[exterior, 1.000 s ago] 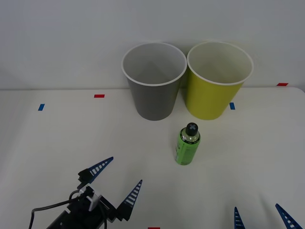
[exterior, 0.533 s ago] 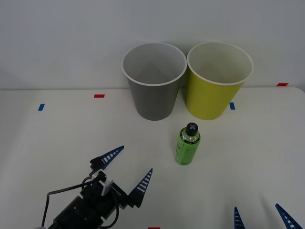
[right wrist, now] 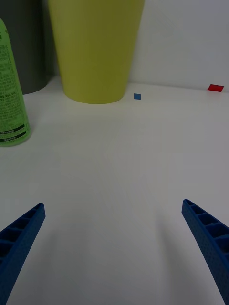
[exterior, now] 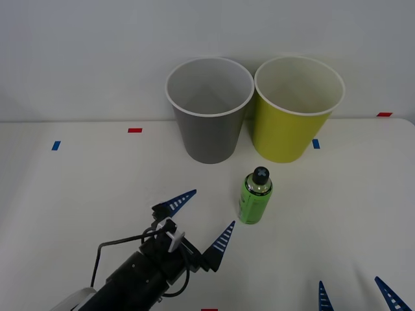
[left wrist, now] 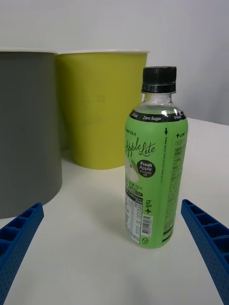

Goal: Put cans in the gray bin and PET bottles in the light green bin.

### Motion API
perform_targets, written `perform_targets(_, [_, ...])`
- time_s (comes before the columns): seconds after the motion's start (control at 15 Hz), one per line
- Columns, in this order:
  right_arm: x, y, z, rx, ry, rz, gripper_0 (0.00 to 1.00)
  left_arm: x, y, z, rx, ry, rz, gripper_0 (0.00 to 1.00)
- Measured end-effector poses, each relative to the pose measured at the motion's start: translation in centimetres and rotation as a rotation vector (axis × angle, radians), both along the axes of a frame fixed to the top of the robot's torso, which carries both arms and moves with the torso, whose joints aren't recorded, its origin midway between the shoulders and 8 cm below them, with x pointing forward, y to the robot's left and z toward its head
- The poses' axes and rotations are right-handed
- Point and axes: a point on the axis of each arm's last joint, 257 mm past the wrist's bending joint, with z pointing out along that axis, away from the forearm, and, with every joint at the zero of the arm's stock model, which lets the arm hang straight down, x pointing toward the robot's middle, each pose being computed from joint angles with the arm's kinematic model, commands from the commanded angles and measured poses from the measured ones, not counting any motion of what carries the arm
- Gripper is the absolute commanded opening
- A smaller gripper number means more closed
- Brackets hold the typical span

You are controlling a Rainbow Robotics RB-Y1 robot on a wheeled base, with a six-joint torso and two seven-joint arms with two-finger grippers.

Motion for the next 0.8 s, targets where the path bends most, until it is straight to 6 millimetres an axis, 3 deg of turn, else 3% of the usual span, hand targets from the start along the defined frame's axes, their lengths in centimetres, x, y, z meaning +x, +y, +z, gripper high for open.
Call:
perform_targets(0.27, [0.0,0.0,0.0,0.000,0.000,0.000,1.00,-0.2,-2.2,0.2,-0.007,0.016,-0.028,1.00])
perform_targets(0.8, [0.0,0.0,0.0,0.000,0.000,0.000,1.00,1.4,-5.1,0.5,0.025,0.053,-0.049,1.00])
